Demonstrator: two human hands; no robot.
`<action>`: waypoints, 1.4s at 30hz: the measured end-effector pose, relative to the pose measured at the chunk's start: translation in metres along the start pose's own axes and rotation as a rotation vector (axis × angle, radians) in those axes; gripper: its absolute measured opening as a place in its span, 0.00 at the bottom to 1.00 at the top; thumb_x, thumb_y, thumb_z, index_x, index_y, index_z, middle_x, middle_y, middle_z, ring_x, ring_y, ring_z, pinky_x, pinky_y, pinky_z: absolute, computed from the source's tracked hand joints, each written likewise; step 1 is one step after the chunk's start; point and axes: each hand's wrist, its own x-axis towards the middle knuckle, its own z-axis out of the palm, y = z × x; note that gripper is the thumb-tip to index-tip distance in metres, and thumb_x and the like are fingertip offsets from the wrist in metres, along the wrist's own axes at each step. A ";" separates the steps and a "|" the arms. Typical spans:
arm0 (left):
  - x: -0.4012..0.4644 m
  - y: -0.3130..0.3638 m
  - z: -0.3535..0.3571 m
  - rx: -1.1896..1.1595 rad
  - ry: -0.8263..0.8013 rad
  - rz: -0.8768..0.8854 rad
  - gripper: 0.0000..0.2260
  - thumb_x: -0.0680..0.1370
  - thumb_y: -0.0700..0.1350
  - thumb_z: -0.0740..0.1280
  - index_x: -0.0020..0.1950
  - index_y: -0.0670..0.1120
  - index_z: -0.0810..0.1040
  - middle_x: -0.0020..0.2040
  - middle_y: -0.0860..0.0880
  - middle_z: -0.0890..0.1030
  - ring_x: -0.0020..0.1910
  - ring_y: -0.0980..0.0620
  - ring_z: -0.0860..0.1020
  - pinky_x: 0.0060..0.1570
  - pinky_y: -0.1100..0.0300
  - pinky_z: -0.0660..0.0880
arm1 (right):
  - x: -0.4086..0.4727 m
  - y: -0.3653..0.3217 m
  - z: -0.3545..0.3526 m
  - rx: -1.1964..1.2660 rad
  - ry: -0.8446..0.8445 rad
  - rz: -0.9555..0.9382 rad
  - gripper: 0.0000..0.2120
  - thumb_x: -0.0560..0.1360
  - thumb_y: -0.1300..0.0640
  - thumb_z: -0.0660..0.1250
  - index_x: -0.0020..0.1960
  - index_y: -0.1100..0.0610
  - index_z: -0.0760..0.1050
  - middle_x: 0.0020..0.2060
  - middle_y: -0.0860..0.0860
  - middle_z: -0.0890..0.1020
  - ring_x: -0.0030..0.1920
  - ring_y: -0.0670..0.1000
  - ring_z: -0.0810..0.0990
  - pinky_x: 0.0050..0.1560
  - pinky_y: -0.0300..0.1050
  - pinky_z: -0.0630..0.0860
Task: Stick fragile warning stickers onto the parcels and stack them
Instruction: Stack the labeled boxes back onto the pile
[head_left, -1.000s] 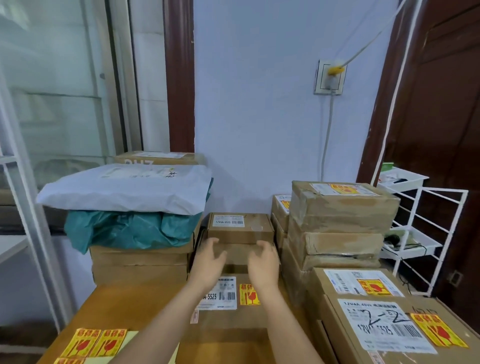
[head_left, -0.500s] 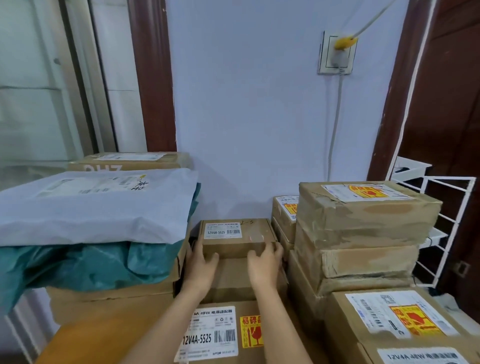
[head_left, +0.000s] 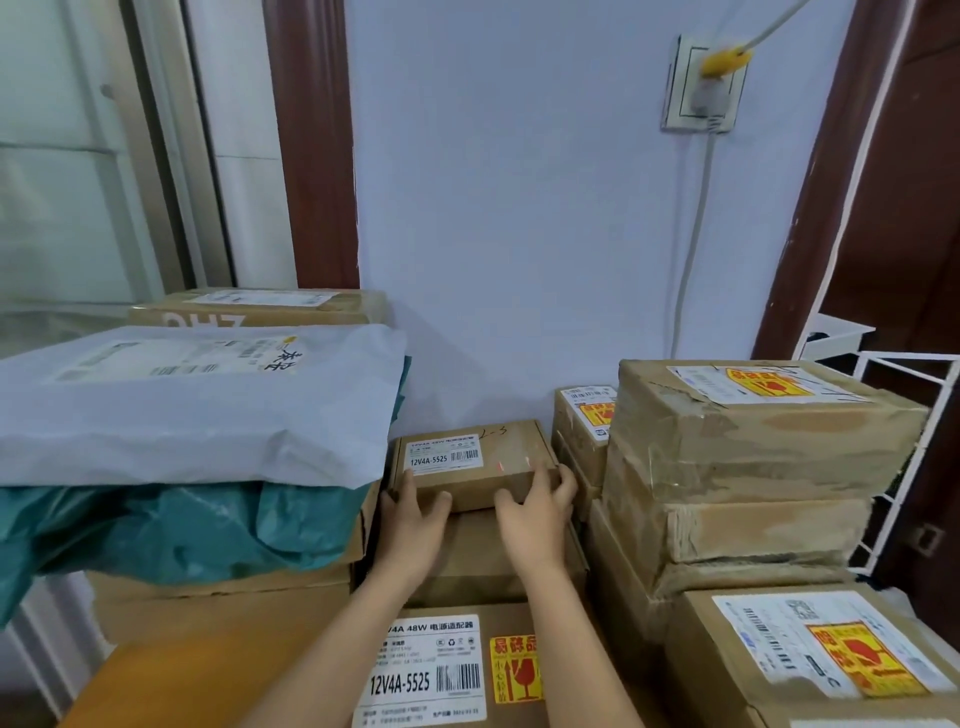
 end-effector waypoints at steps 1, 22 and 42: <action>-0.003 0.002 0.000 -0.013 -0.007 -0.014 0.30 0.80 0.55 0.59 0.78 0.52 0.50 0.78 0.44 0.50 0.76 0.45 0.52 0.74 0.48 0.53 | -0.002 -0.003 -0.003 -0.009 0.010 -0.019 0.29 0.77 0.56 0.63 0.76 0.55 0.57 0.75 0.50 0.48 0.75 0.55 0.52 0.71 0.49 0.60; -0.128 0.013 -0.035 -0.819 -0.052 -0.042 0.17 0.77 0.42 0.67 0.63 0.43 0.68 0.59 0.44 0.76 0.52 0.50 0.77 0.57 0.52 0.75 | -0.153 -0.044 -0.069 -0.108 0.385 -0.564 0.37 0.73 0.60 0.67 0.77 0.52 0.54 0.62 0.47 0.59 0.60 0.48 0.60 0.55 0.44 0.70; -0.284 -0.038 -0.079 -0.843 0.197 -0.130 0.12 0.76 0.47 0.68 0.55 0.45 0.70 0.51 0.48 0.76 0.51 0.52 0.75 0.54 0.51 0.75 | -0.290 0.004 -0.118 0.180 0.368 -0.370 0.16 0.75 0.56 0.65 0.63 0.55 0.74 0.52 0.47 0.66 0.54 0.42 0.59 0.54 0.32 0.57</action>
